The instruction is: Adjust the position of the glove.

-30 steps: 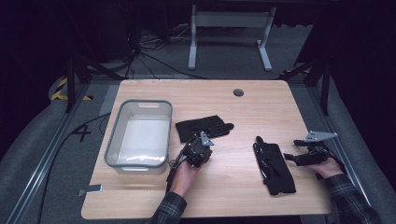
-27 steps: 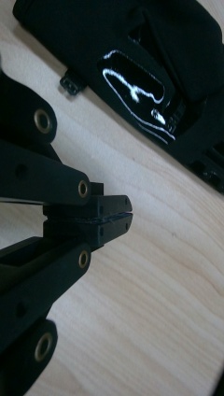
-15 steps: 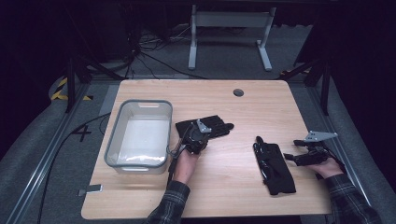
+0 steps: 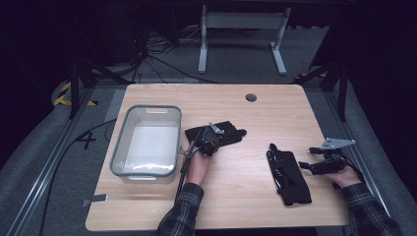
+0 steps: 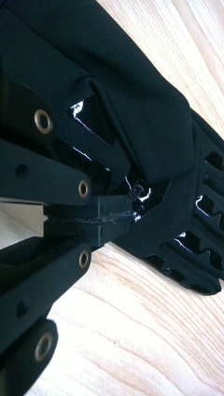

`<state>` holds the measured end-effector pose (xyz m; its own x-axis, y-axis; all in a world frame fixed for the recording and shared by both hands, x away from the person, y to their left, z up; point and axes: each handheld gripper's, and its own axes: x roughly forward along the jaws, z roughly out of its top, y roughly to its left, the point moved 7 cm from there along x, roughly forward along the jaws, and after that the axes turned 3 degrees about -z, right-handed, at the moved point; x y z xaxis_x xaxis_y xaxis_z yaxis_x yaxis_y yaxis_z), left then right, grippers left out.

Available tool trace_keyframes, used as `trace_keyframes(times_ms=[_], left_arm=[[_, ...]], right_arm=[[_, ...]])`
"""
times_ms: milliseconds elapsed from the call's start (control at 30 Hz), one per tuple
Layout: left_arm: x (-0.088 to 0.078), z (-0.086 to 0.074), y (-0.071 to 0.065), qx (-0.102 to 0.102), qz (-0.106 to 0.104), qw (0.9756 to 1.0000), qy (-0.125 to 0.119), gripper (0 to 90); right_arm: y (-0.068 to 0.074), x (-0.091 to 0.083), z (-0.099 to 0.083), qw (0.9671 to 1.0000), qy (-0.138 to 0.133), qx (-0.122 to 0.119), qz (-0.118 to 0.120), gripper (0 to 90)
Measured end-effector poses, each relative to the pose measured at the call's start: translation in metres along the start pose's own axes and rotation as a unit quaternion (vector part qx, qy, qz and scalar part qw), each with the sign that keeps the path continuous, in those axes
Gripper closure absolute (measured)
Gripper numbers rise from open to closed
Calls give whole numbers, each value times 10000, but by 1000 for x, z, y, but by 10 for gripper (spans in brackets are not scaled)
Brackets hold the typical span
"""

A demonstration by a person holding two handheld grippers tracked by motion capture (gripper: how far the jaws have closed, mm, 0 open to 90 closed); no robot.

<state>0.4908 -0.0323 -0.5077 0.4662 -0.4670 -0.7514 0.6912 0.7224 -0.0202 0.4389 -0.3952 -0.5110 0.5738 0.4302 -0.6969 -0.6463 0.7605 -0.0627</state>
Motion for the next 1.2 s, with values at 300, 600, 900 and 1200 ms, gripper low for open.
trace_keyframes(times_ms=[300, 600, 900, 1200], left_arm=[[3, 3, -21, 186, -410, 9990, 14, 900], [6, 5, -49, 360, -802, 9961, -6, 900], [7, 6, -77, 533, -1202, 9913, 11, 900], [5, 9, -100, 715, -1430, 9871, 31, 899]], right_arm=[[0, 0, 0, 10000, -2, 3, 6, 187], [0, 0, 0, 10000, -3, 1, 6, 187], [0, 0, 0, 10000, -6, -4, 9, 186], [0, 0, 0, 10000, -5, -6, 10, 185]])
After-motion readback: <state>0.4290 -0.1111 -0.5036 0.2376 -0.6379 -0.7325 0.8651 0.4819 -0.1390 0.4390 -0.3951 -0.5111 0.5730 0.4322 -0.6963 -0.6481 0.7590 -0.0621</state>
